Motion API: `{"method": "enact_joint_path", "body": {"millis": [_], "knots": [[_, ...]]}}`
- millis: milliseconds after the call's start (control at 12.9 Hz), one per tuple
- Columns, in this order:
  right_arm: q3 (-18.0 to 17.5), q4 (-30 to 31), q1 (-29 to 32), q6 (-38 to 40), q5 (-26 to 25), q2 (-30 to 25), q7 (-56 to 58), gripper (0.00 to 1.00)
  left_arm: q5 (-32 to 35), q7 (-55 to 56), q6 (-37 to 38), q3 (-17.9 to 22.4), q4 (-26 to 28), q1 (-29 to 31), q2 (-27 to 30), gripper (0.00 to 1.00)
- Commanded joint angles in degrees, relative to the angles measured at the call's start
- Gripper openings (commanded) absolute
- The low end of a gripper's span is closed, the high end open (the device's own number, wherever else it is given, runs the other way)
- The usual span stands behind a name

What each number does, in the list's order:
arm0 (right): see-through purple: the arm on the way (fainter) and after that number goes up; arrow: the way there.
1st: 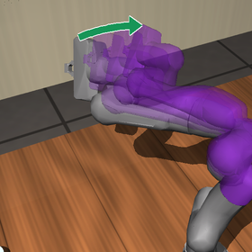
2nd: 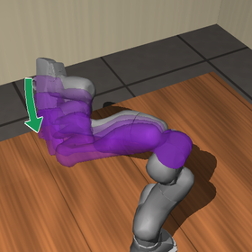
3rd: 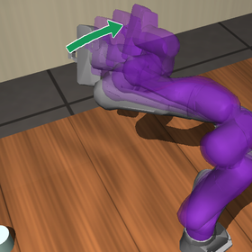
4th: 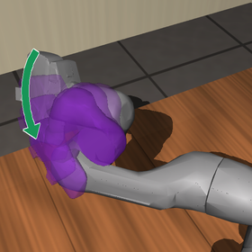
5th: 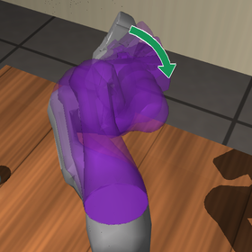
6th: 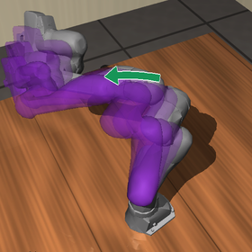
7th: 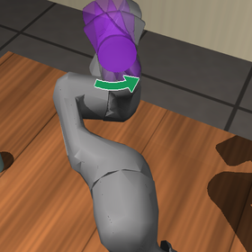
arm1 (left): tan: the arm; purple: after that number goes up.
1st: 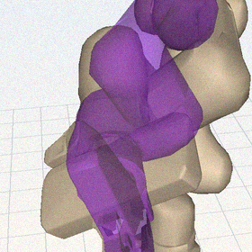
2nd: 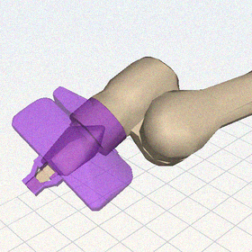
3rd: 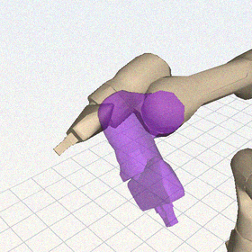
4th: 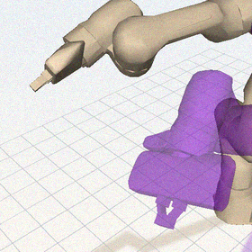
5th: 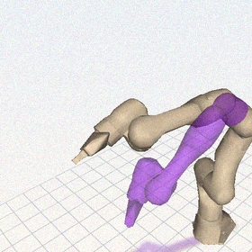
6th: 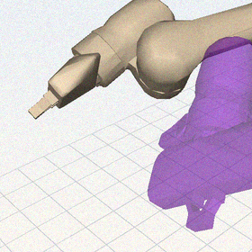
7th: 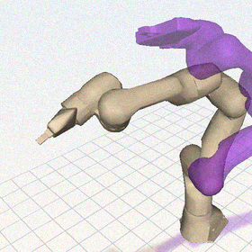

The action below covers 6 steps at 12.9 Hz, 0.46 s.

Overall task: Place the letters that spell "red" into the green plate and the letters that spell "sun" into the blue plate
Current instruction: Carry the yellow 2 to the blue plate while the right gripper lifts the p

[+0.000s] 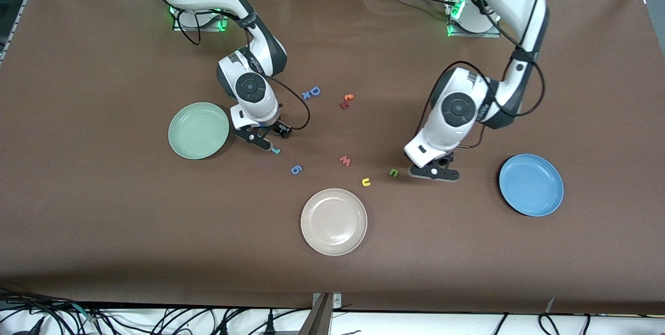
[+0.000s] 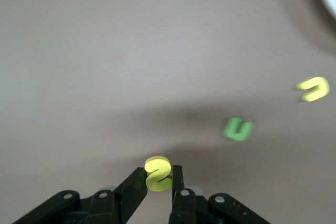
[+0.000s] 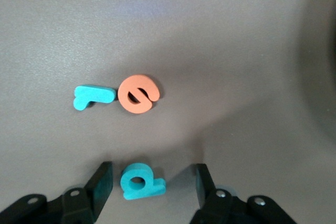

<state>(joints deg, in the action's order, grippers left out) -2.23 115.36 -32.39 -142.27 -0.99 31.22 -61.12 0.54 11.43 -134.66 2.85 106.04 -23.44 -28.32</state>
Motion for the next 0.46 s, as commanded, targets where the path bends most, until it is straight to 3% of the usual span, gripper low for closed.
{"method": "enact_joint_path", "body": {"millis": [0,77,387], "knots": [[-0.41,1.27,0.04,-1.08,0.82,-0.64,-0.58,0.69,1.48,-10.51,0.89,0.39,1.44,4.88,1.86,0.00],[-0.41,1.27,0.04,-1.08,0.82,-0.64,-0.58,0.63,1.48,-14.03,0.89,1.27,1.71,5.68,2.30,0.00],[-0.76,1.27,-0.22,-1.08,0.82,-0.20,-0.58,0.59,1.39,-28.01,0.97,5.49,2.24,9.02,3.18,0.02]]}}
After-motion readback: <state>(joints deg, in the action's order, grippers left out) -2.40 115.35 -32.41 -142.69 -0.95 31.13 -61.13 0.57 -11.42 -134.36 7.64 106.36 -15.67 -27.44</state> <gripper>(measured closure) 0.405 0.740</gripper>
